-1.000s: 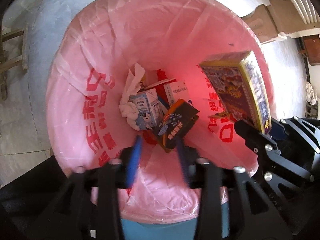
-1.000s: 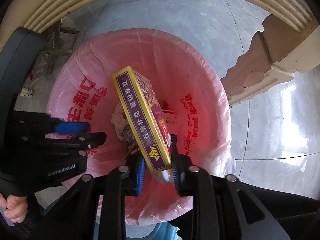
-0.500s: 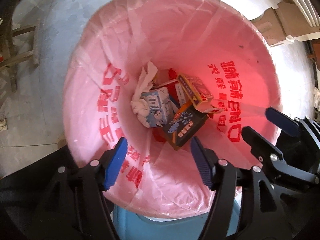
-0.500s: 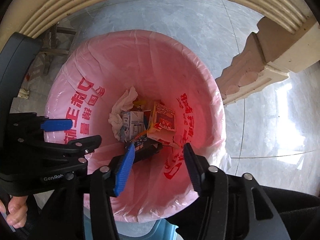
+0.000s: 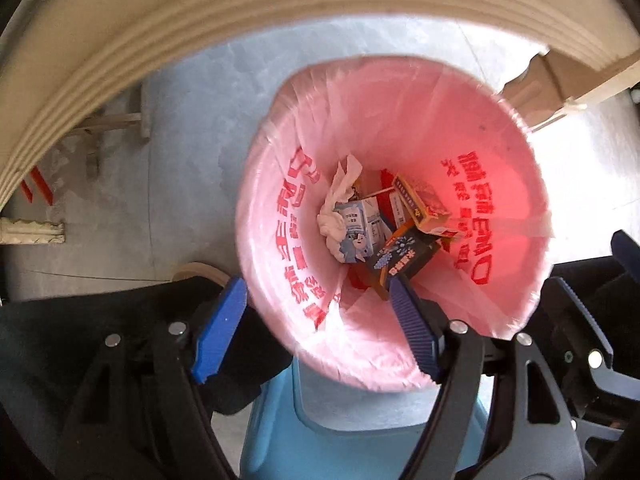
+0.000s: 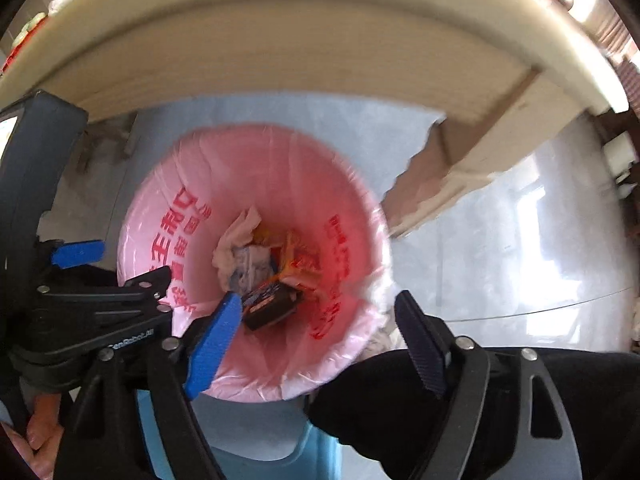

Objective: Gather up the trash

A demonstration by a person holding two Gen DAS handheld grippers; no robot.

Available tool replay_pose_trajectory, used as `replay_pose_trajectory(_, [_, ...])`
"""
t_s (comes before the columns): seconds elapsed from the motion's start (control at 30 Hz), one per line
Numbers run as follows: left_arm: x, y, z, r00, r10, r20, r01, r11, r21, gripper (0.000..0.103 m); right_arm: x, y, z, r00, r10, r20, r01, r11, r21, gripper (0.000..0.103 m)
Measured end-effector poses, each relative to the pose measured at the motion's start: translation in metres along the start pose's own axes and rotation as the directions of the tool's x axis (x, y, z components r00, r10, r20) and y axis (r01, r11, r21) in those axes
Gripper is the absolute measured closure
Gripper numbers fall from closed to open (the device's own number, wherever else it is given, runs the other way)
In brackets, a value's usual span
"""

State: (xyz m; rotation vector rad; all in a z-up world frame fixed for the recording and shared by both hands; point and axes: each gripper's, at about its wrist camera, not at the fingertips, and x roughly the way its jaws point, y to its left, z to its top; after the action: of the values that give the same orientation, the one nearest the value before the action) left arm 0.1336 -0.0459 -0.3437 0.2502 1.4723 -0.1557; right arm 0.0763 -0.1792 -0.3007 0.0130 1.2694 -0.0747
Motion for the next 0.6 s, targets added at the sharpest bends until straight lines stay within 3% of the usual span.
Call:
replay_pose_trajectory(0.13, [-0.032, -0.001, -0.012, 0.998, 0.024, 0.064, -0.024, 1.0, -0.006, 0.027, -0.031, -0.006, -0.006, 0.999, 0.013, 0.039, -0.013, 1.0, 0.017, 0.025])
replay_pose_trajectory(0.3, [-0.098, 0.001, -0.026, 0.976, 0.006, 0.218, 0.004, 0.999, -0.047, 0.025, -0.091, -0.015, -0.012, 0.981, 0.025, 0.192, -0.036, 0.998, 0.055, 0.021])
replay_pose_trajectory(0.43, [-0.157, 0.002, -0.036, 0.935, -0.001, 0.356, 0.025, 0.998, -0.064, 0.023, -0.151, -0.023, -0.013, 0.936, 0.003, 0.351, -0.037, 0.995, 0.09, 0.012])
replay_pose_trajectory(0.5, [-0.193, 0.002, -0.043, 0.899, 0.012, 0.437, 0.022, 0.997, -0.074, 0.019, -0.177, -0.025, -0.015, 0.909, -0.026, 0.415, -0.017, 0.995, 0.099, 0.009])
replay_pose_trajectory(0.6, [-0.236, 0.003, -0.054, 0.85, 0.015, 0.526, 0.033, 0.996, -0.082, 0.018, -0.224, -0.027, -0.019, 0.848, -0.063, 0.526, 0.007, 0.994, 0.109, 0.008])
